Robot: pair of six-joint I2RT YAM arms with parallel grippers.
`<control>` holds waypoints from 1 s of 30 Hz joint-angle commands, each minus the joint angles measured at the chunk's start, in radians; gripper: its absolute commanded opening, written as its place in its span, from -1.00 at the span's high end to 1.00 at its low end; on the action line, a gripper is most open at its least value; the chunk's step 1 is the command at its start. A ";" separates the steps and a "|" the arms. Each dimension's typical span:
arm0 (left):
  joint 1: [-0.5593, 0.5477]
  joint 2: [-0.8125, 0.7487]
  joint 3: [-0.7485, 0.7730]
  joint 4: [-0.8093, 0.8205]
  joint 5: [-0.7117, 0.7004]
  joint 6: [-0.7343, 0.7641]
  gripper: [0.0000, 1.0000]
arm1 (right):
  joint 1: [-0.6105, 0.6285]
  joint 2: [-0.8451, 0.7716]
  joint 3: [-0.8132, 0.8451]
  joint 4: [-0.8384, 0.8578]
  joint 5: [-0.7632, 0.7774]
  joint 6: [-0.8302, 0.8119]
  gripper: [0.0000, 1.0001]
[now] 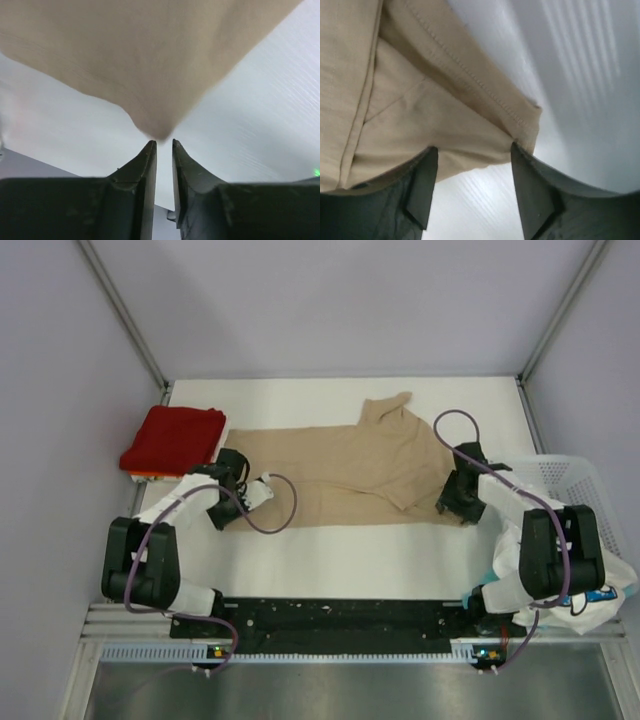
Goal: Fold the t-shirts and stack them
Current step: Fold the flattened tshirt in 1/3 of the way
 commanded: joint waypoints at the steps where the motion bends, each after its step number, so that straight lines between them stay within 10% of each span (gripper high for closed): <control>1: -0.003 0.042 0.114 -0.126 0.021 -0.010 0.47 | -0.011 -0.028 0.045 -0.101 -0.050 -0.057 -0.32; 5: -0.047 0.104 0.330 -0.200 0.085 -0.048 0.18 | 0.039 -0.057 0.134 -0.199 -0.021 -0.120 -0.36; 11: -0.242 0.165 0.544 -0.140 0.183 -0.097 0.25 | 0.158 -0.119 0.245 -0.210 -0.094 -0.122 -0.20; 17: -0.476 0.314 0.703 0.103 0.472 -0.102 0.56 | 0.072 -0.100 0.191 -0.086 -0.280 -0.053 1.00; 30: -0.722 0.714 0.980 0.179 0.746 0.002 0.37 | -0.033 -0.013 0.003 0.066 -0.274 -0.045 1.00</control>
